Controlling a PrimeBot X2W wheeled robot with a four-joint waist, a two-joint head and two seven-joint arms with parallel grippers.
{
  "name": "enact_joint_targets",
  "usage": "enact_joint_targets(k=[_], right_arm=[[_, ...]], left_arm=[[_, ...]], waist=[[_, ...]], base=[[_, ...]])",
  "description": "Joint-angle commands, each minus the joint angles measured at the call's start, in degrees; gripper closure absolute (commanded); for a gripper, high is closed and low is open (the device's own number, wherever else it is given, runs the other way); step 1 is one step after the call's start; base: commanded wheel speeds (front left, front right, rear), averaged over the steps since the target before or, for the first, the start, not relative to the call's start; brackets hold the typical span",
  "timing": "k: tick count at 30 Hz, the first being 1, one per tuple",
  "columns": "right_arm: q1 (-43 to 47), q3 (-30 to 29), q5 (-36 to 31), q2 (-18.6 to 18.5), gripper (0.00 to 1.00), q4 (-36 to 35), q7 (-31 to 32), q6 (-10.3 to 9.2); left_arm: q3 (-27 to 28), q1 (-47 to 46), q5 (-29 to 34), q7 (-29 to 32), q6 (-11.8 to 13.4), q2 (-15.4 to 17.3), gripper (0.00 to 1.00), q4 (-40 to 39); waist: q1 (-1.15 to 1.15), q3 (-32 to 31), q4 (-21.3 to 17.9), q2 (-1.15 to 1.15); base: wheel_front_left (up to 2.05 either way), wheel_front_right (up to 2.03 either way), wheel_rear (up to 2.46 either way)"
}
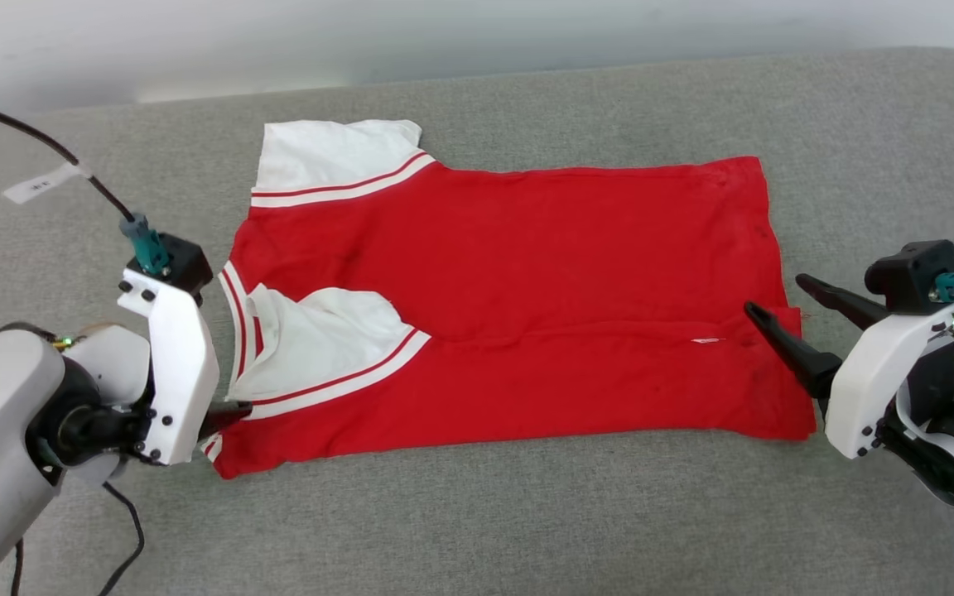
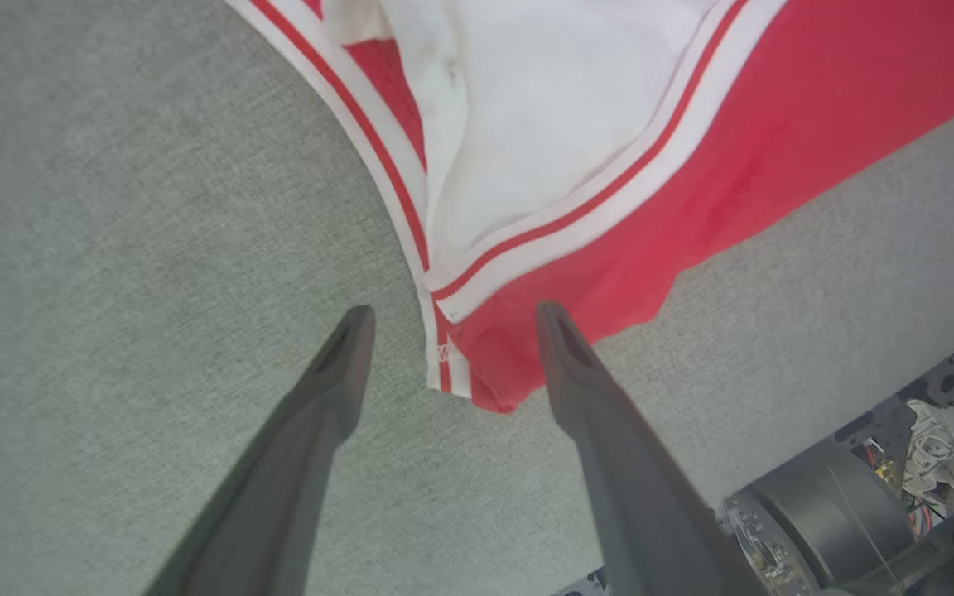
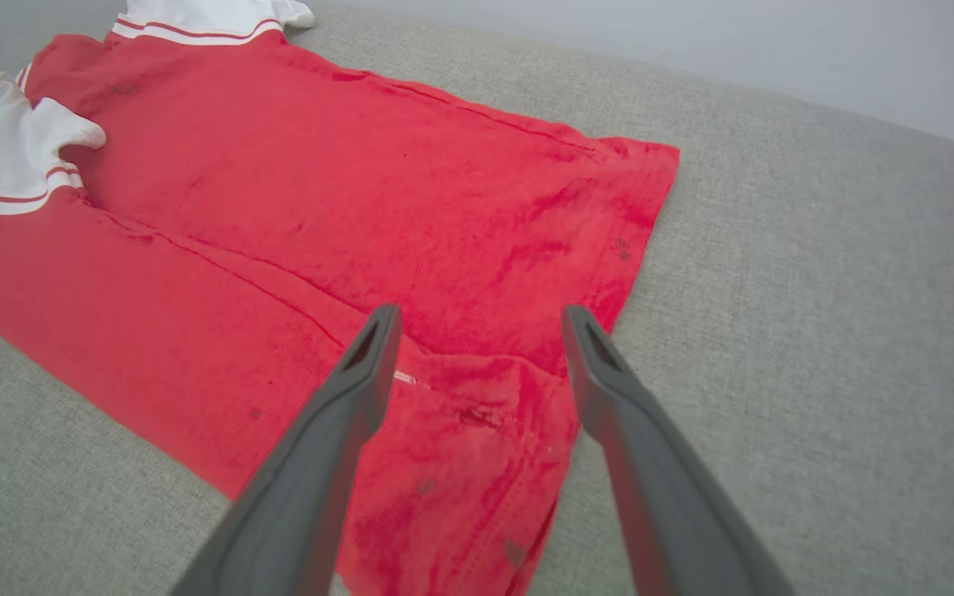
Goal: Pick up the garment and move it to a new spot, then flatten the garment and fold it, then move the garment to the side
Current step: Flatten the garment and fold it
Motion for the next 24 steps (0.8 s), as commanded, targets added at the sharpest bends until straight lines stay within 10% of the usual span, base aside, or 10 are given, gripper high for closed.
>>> enact_joint_targets(k=[1,11,12,14,24], right_arm=[[-0.1,0.2,0.2,0.5,0.0,0.0,0.0,-0.04],[-1.7,1.9,1.1,1.6,0.0,1.4,-0.3,-0.04],[-1.8,2.1,1.1,1.6,0.0,1.5,-0.3,-0.04],[-2.3,2.4,1.3,1.6,0.0,1.7,-0.4,-0.04],[-8.3,8.6,1.3,-4.7,0.0,-1.4,9.3,-0.04]], left_arm=[[-0.5,1.0,-0.7,1.0,0.4,-0.5,0.0,0.4],[-4.7,4.3,0.1,3.9,0.5,-2.5,0.0,6.0],[-5.2,4.5,0.4,3.9,0.1,-2.8,0.07,6.5],[-5.6,4.5,0.6,3.2,-0.7,-3.4,1.0,7.3],[-5.3,2.1,2.4,0.4,-3.2,-2.4,1.0,5.2]], waist=[[0.0,0.4,-0.5,0.0],[0.0,1.2,-2.0,0.0],[0.0,1.1,-2.0,0.0],[0.0,0.9,-1.9,0.0],[0.0,-2.3,-1.4,0.0]], base=[[0.0,0.0,0.0],[0.0,0.0,0.0],[0.0,0.0,0.0],[0.0,0.0,0.0],[0.0,0.0,0.0]])
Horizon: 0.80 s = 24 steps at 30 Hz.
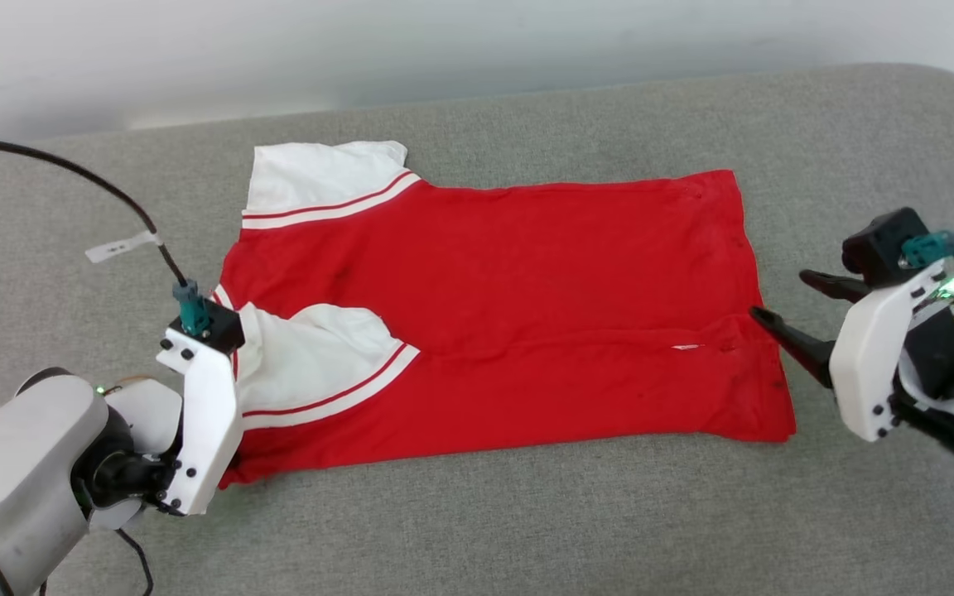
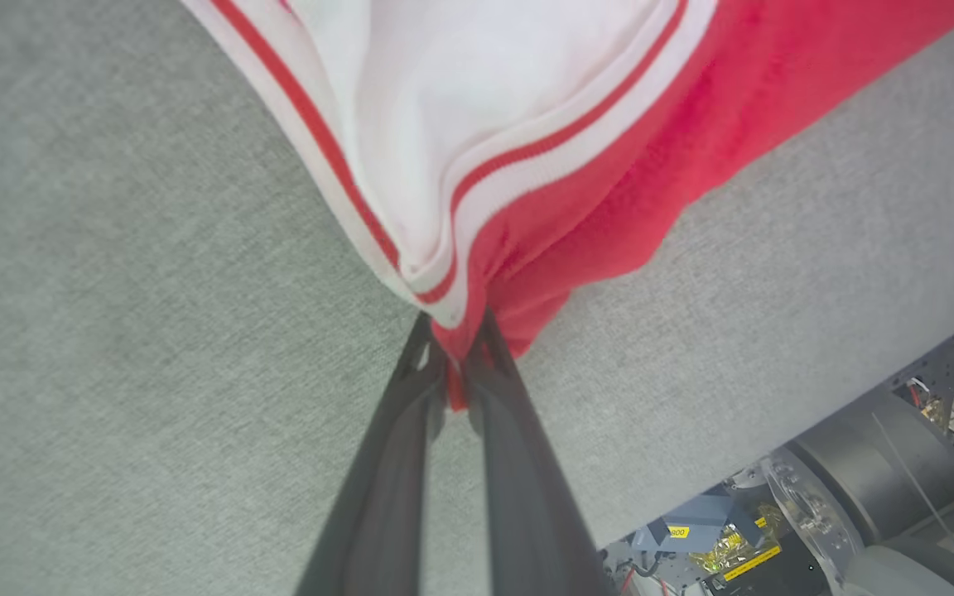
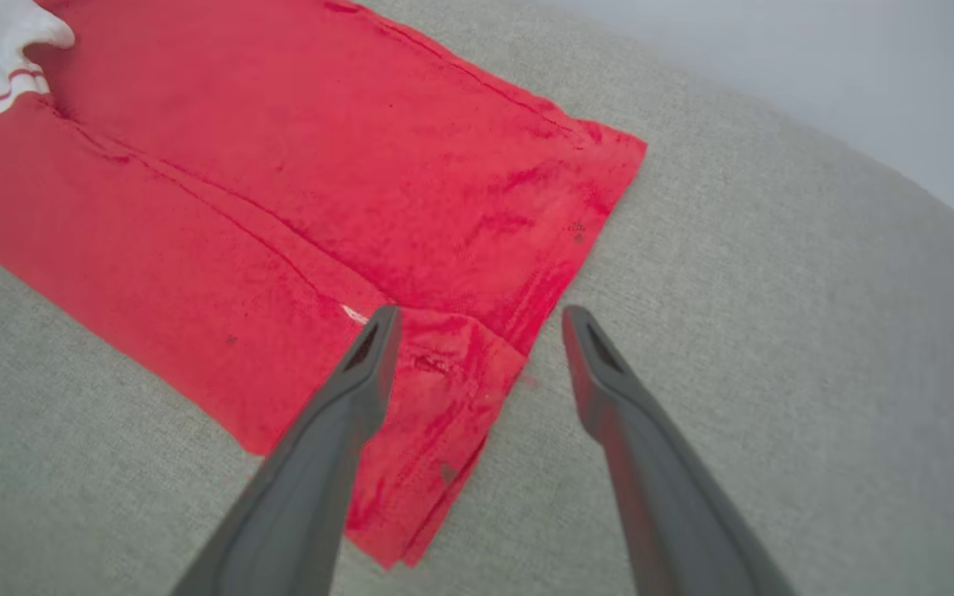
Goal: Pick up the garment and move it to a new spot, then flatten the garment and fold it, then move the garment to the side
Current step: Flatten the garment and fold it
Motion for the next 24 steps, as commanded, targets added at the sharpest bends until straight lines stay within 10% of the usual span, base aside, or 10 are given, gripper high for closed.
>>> enact_joint_targets(k=[1,11,24], right_arm=[[-2.3,1.3,1.1,-2.1,0.0,-1.1,3.5,-0.04],[-8.2,8.4,10.3,-8.6,0.0,-3.9,28.3,-0.04],[-1.5,12.9,13.4,1.0,0.0,5.7,27.0,-0.02]], left_arm=[[0.4,-0.4,-0.2,-0.7,-0.2,0.5,1.0,-1.1],[0.6,-2.0,1.6,-1.1,0.3,1.8,1.0,-8.1],[1.1,-2.0,2.3,-3.0,1.2,0.9,1.0,-10.4]], waist=[[0.0,-0.6,0.3,0.0],[0.0,0.3,2.1,0.0],[0.0,5.1,4.2,0.0]], base=[[0.0,0.0,0.0],[0.0,0.0,0.0],[0.0,0.0,0.0]])
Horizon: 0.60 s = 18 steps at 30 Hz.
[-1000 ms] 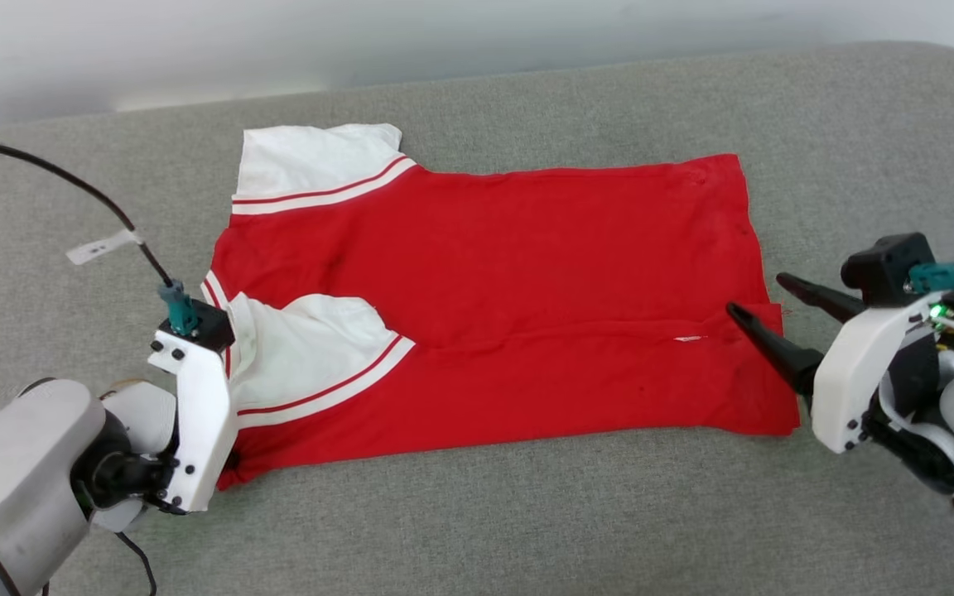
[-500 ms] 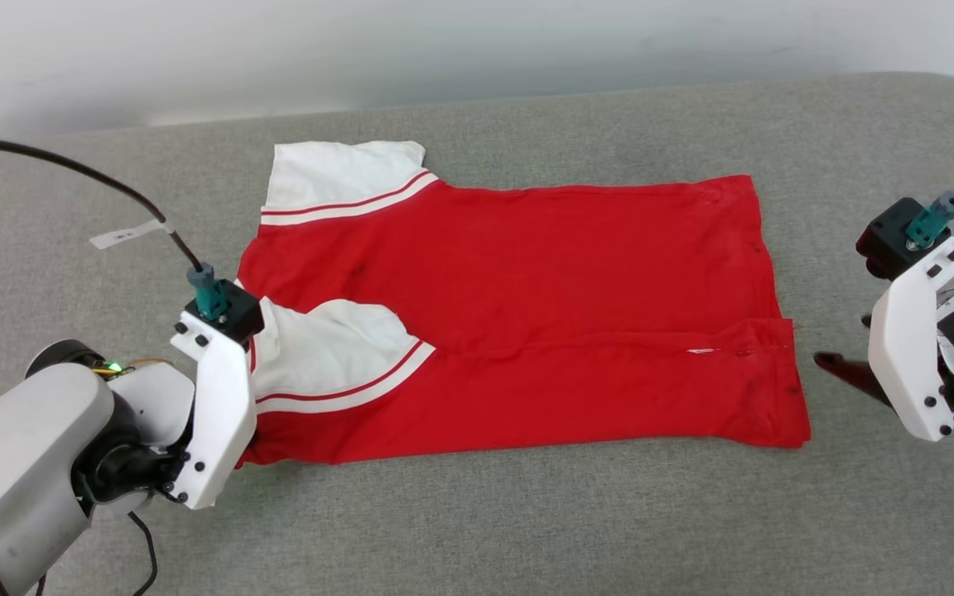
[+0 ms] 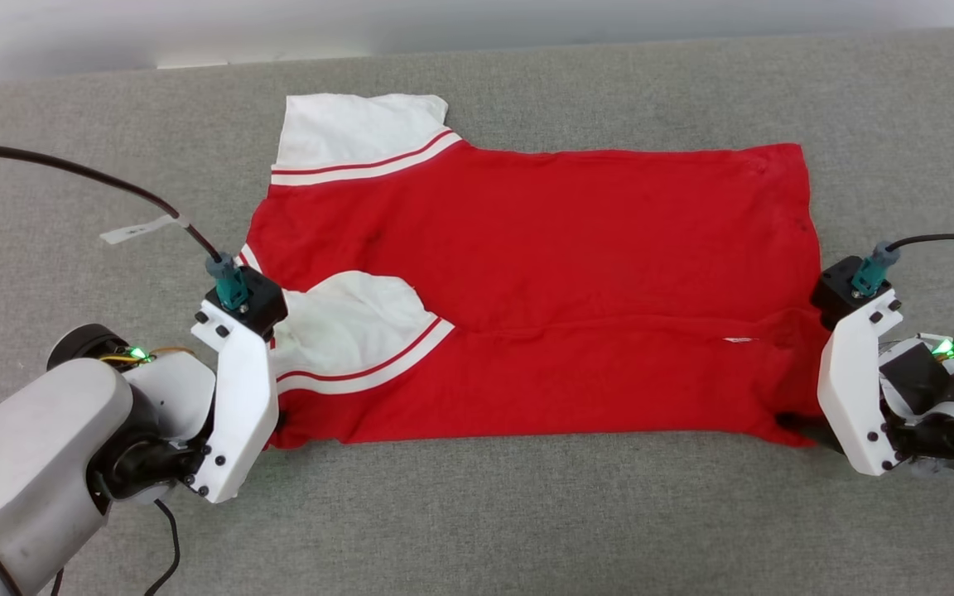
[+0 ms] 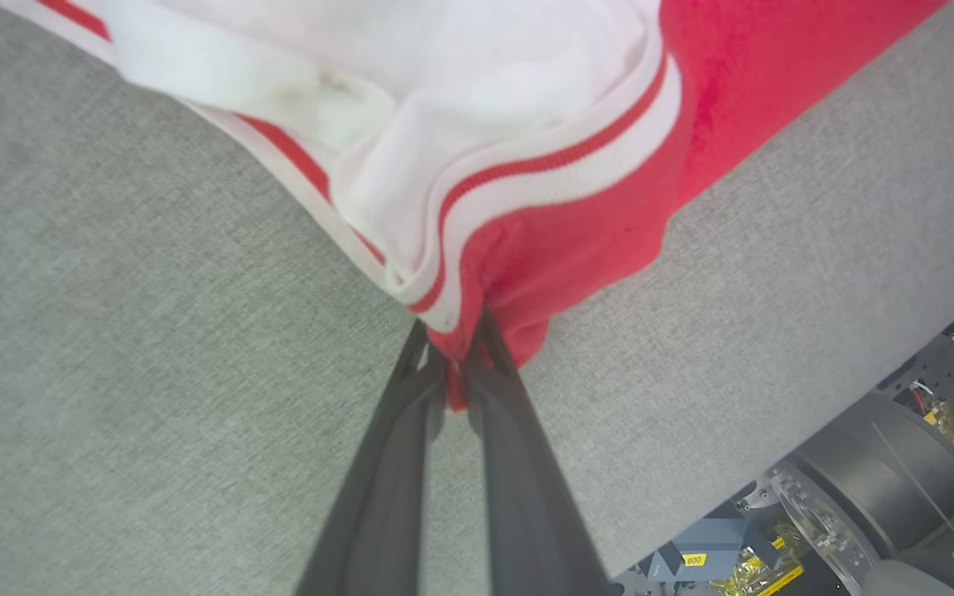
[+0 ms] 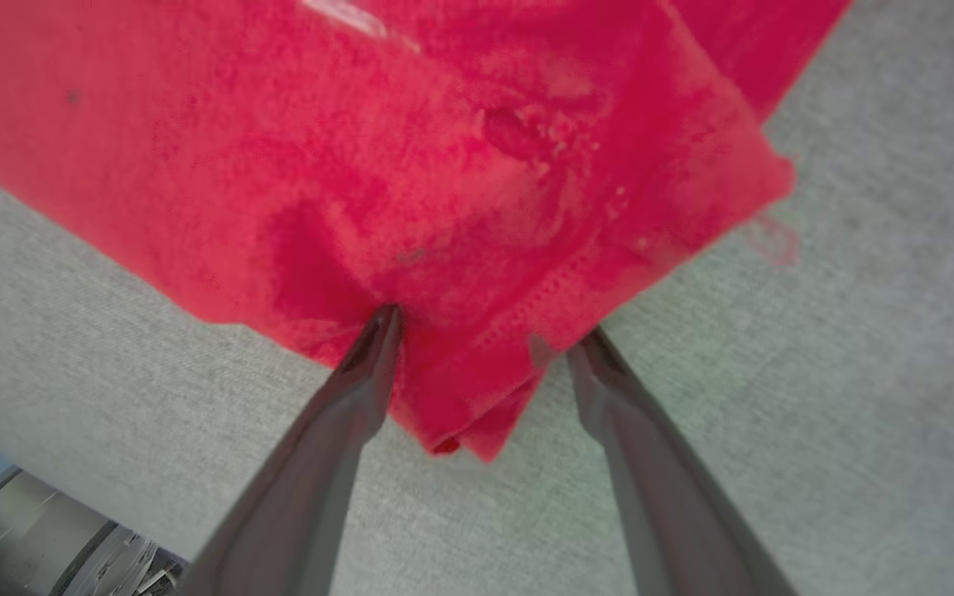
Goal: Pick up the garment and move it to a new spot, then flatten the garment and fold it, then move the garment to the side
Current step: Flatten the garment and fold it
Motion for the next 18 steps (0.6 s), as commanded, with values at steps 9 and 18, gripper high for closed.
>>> enact_joint_targets(k=[9,18], right_arm=[[2.6,2.6,0.6,2.5,1.0,1.0,-7.1,0.06],[2.5,2.2,2.0,-5.0,1.0,-5.8,-10.7,-0.01]], left_arm=[[0.5,2.1,-1.0,-2.5,0.0,-0.3,1.0,1.9],[1.4,6.3,-4.4,-4.3,0.4,2.4,1.0,-0.4]], waist=[[0.01,-1.3,-0.2,0.0],[0.01,-6.6,-0.8,0.0]], base=[[0.0,0.0,0.0],[0.0,0.0,0.0]])
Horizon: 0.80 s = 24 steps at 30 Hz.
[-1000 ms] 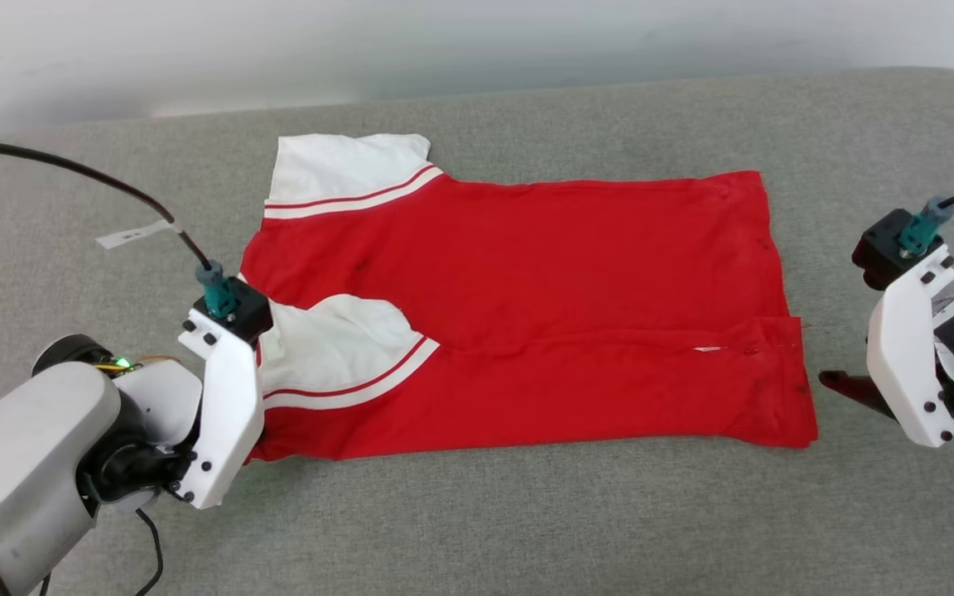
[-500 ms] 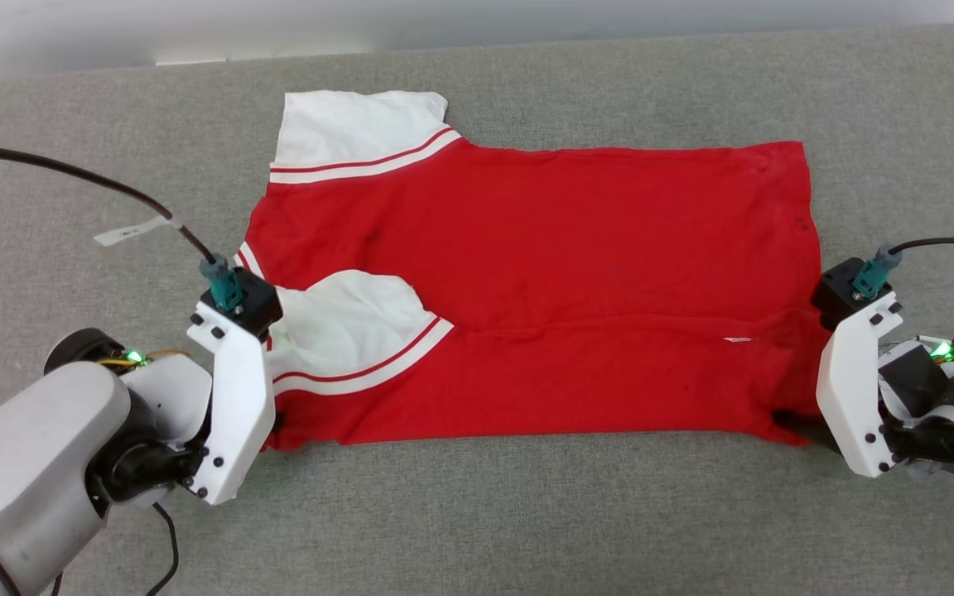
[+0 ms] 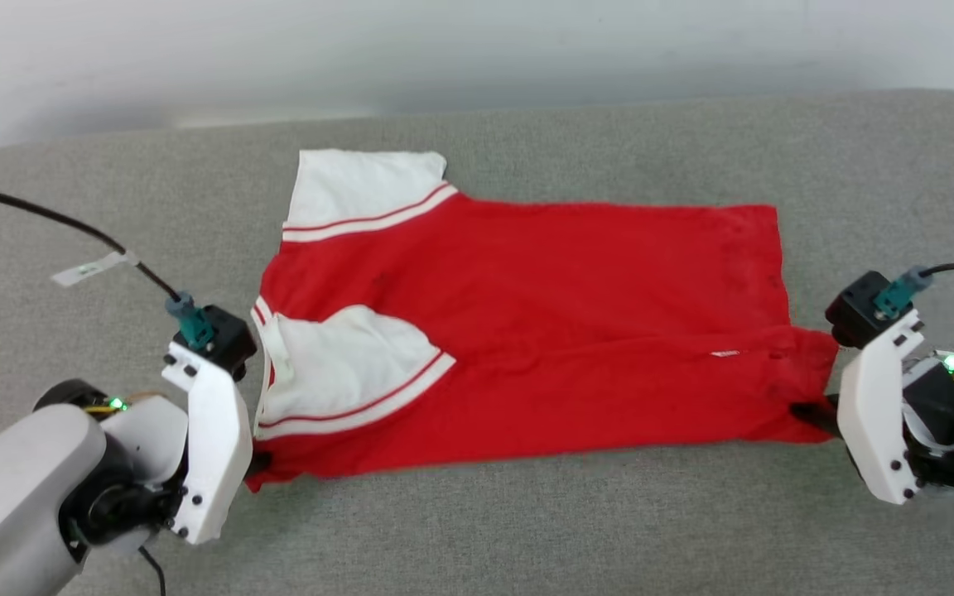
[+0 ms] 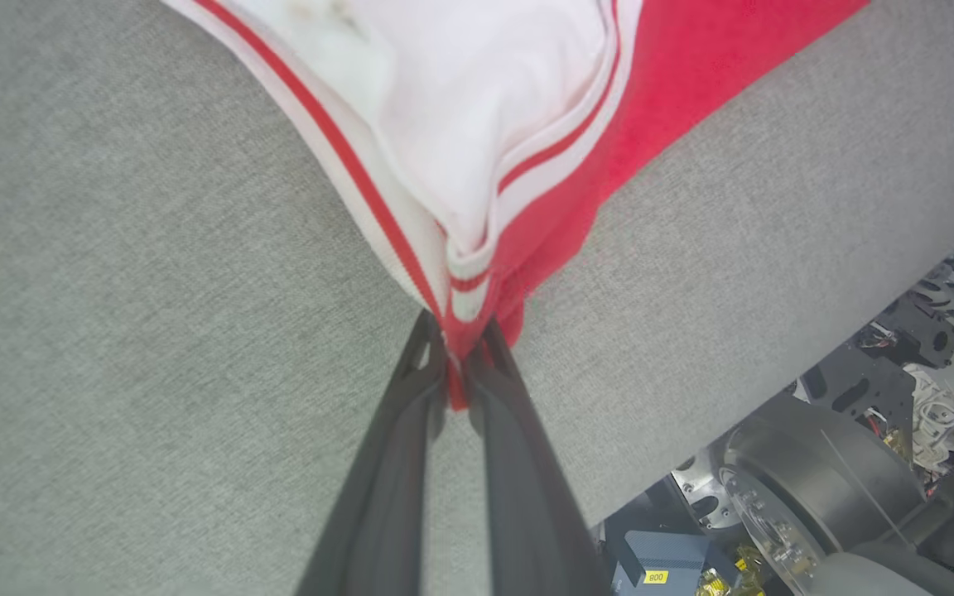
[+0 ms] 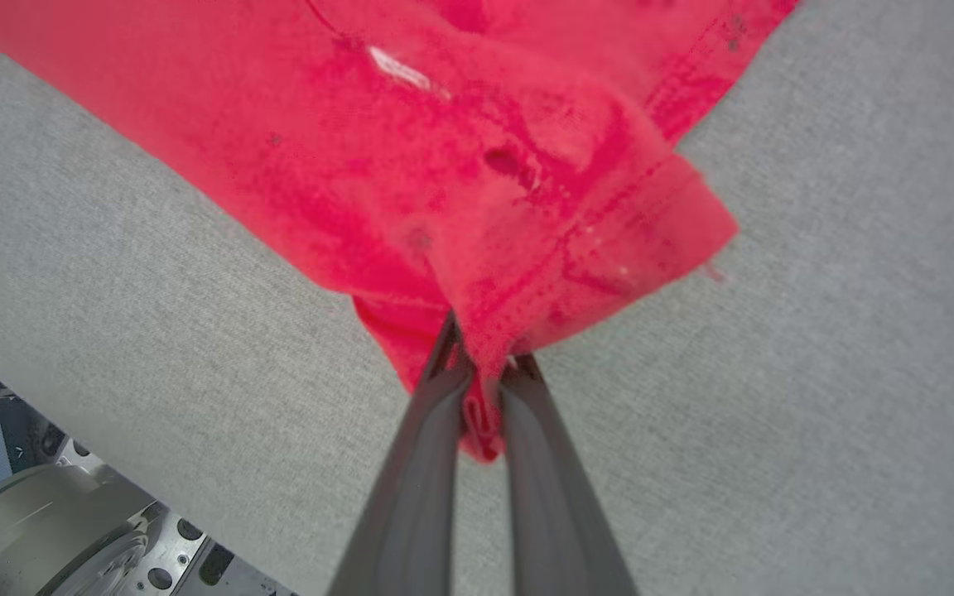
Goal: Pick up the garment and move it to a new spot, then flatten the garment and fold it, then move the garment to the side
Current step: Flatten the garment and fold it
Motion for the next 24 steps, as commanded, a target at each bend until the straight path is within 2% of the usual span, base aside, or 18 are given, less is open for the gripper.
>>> enact_joint_targets(k=[1,8,12,16,22,23,24], right_arm=[[1.2,-0.2,0.6,-1.3,1.0,-0.9,-0.3,-0.02],[5.8,-1.3,3.0,-7.1,1.0,-6.6,0.5,-0.03],[9.8,-1.7,3.8,-8.7,1.0,-8.8,1.4,-0.02],[13.3,-2.6,4.2,-7.6,1.0,-7.1,1.5,-0.03],[16.2,-3.4,3.8,-4.4,1.0,-2.7,0.9,-0.03],[16.5,-3.9,3.7,-3.9,0.58,-2.2,0.4,-0.03],[16.6,-4.3,3.3,-3.6,0.0,-1.9,-0.3,-0.03]], left_arm=[[0.1,1.6,-0.5,-0.2,0.4,0.7,1.0,-0.8],[-0.4,6.5,-1.9,-1.7,1.8,4.5,1.0,-5.9],[-1.3,9.8,-2.6,-2.5,3.0,5.2,1.0,-8.4],[-2.5,12.2,-2.2,-3.1,3.9,5.4,1.0,-7.7],[-3.4,14.1,-2.6,-4.3,3.7,3.7,1.0,-4.7],[-3.2,14.0,-2.4,-4.8,3.8,3.5,0.75,-4.5],[-3.0,13.5,-1.8,-5.3,3.8,3.4,0.0,-4.4]], waist=[[0.0,-1.4,-0.2,0.0],[0.0,-3.5,-0.2,0.0],[0.0,-3.6,-0.2,0.0],[0.0,-3.0,-0.2,0.0],[0.0,-2.1,0.1,0.0],[0.0,-2.1,0.1,0.0],[0.0,-2.1,0.2,0.0]], base=[[0.0,0.0,0.0],[0.0,0.0,0.0],[0.0,0.0,0.0],[0.0,0.0,0.0],[0.0,0.0,0.0],[0.0,0.0,0.0],[0.0,0.0,0.0]])
